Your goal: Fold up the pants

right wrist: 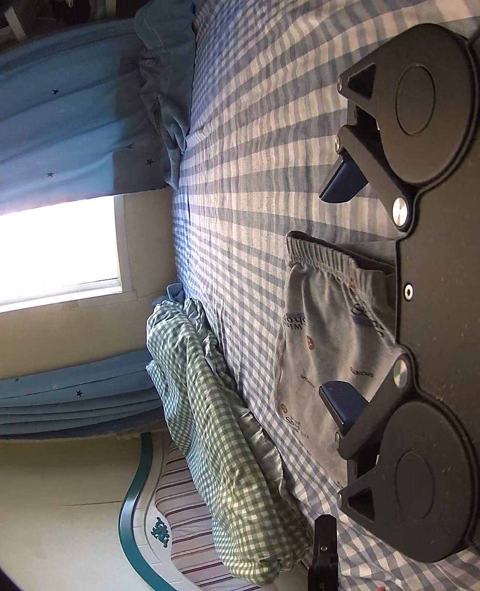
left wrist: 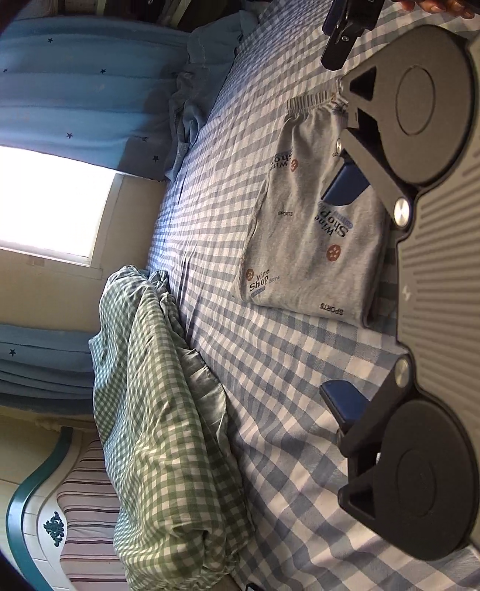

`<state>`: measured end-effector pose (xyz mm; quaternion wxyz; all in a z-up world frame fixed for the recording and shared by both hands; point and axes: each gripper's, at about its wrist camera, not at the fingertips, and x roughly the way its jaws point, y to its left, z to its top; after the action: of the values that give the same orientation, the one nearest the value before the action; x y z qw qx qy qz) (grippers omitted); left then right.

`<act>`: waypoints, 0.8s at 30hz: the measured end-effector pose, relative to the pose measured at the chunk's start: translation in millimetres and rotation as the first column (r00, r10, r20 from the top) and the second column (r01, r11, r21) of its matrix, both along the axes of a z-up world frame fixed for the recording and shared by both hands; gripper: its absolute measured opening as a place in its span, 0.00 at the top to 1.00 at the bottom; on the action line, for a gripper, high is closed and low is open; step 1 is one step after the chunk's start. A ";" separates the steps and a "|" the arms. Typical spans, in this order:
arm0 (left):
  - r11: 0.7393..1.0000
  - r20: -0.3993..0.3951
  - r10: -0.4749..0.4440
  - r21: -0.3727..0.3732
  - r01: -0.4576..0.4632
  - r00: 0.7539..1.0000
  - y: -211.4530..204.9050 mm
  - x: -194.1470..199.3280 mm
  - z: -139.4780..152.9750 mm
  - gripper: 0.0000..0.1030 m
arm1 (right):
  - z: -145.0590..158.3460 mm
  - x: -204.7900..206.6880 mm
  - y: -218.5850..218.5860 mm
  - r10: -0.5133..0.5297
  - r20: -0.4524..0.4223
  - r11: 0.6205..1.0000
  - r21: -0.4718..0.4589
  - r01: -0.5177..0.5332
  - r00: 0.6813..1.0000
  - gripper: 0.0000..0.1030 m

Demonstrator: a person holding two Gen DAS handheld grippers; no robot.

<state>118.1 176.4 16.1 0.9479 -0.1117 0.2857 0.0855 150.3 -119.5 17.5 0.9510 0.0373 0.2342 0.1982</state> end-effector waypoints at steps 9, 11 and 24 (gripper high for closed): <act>0.996 0.040 -0.076 0.047 0.074 0.996 -23.8 -70.8 -19.9 0.00 | -12.6 -105.8 -3.8 -0.077 0.046 0.996 -0.031 0.078 0.996 0.01; 0.995 0.043 -0.086 0.054 0.083 0.995 -27.1 -83.5 -25.3 0.00 | -18.5 -123.8 -2.8 -0.084 0.046 0.995 -0.045 0.086 0.995 0.01; 0.991 0.056 -0.086 0.110 0.079 0.995 -30.8 -117.8 -34.9 0.00 | -27.8 -164.6 -3.2 -0.123 0.065 0.988 -0.087 0.128 0.990 0.01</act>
<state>0.3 145.7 -18.7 0.9635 -0.0511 0.2561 0.0581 -14.2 -122.7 -10.3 0.9689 0.0028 0.2117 0.1280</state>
